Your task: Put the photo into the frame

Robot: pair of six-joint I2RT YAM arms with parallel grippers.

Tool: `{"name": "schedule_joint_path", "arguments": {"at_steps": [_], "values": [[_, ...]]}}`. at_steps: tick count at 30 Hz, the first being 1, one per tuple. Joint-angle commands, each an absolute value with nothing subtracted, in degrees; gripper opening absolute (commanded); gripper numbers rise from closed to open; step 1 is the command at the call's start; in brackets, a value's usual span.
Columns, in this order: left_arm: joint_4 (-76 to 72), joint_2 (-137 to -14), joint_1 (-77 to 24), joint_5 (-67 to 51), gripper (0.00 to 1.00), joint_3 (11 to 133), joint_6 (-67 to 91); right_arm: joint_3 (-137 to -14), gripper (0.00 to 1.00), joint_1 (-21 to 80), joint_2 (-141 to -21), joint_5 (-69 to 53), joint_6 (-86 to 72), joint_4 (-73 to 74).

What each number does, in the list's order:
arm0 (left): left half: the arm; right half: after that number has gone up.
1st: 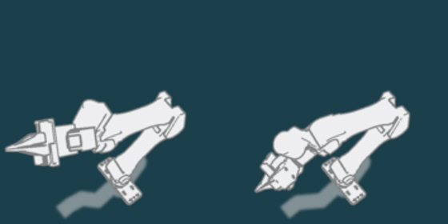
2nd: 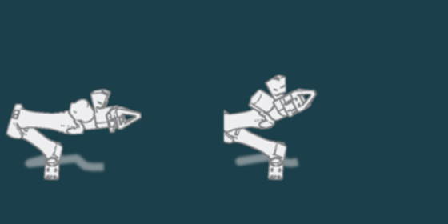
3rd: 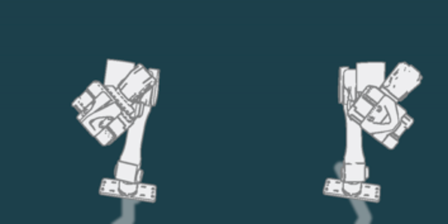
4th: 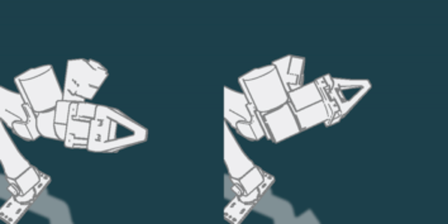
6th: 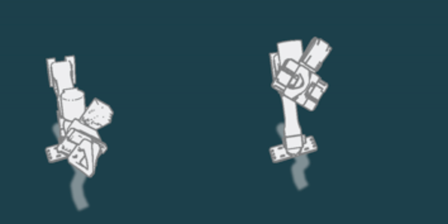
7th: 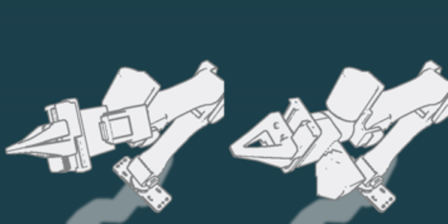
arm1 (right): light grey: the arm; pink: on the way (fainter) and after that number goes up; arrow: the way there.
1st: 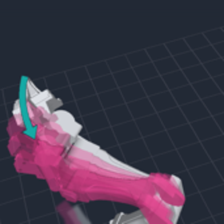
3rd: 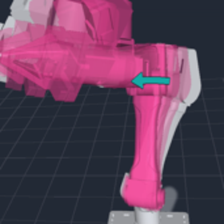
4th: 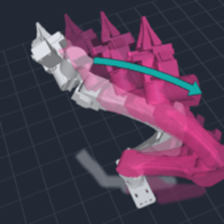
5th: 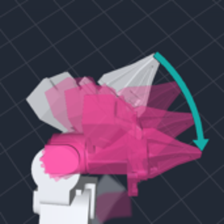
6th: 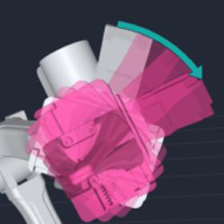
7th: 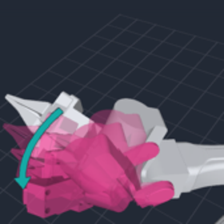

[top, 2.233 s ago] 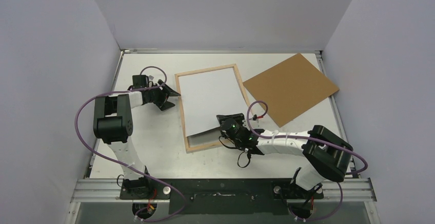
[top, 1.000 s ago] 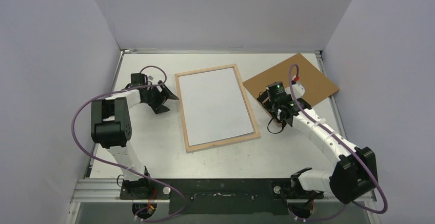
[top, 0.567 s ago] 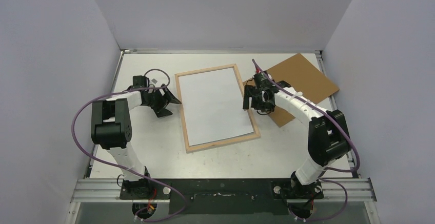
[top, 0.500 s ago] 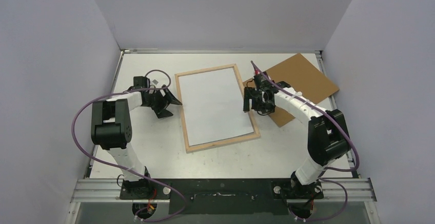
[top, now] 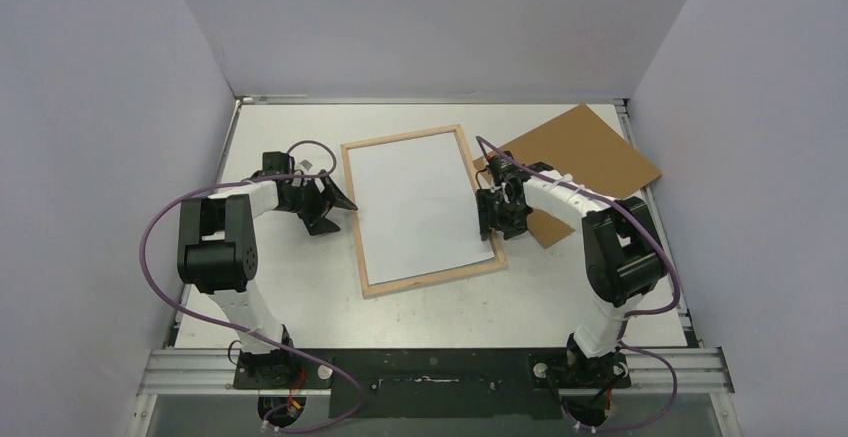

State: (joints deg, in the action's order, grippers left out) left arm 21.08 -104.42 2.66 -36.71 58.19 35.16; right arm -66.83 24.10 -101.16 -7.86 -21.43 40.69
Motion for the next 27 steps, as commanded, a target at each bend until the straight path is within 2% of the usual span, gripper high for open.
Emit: {"name": "schedule_joint_path", "arguments": {"at_steps": [1, 18, 21, 27], "values": [[23.47, -104.46, 2.17, -35.11, 0.72, 57.3, 32.87, -66.91, 0.5, 24.7, -102.26, -7.98, -20.78, 41.3], [23.16, -104.68, 1.6, -35.24, 0.73, 57.89, 33.22, -65.8, 0.42, 25.82, -101.76, -7.91, -19.86, 42.0], [23.12, -104.73, 1.58, -35.16, 0.73, 57.92, 33.38, -66.15, 0.38, 26.07, -101.45, -8.14, -19.86, 41.93], [23.16, -104.72, 1.5, -34.84, 0.73, 57.7, 33.44, -66.94, 0.38, 26.8, -101.05, -7.53, -20.33, 41.18]]}}
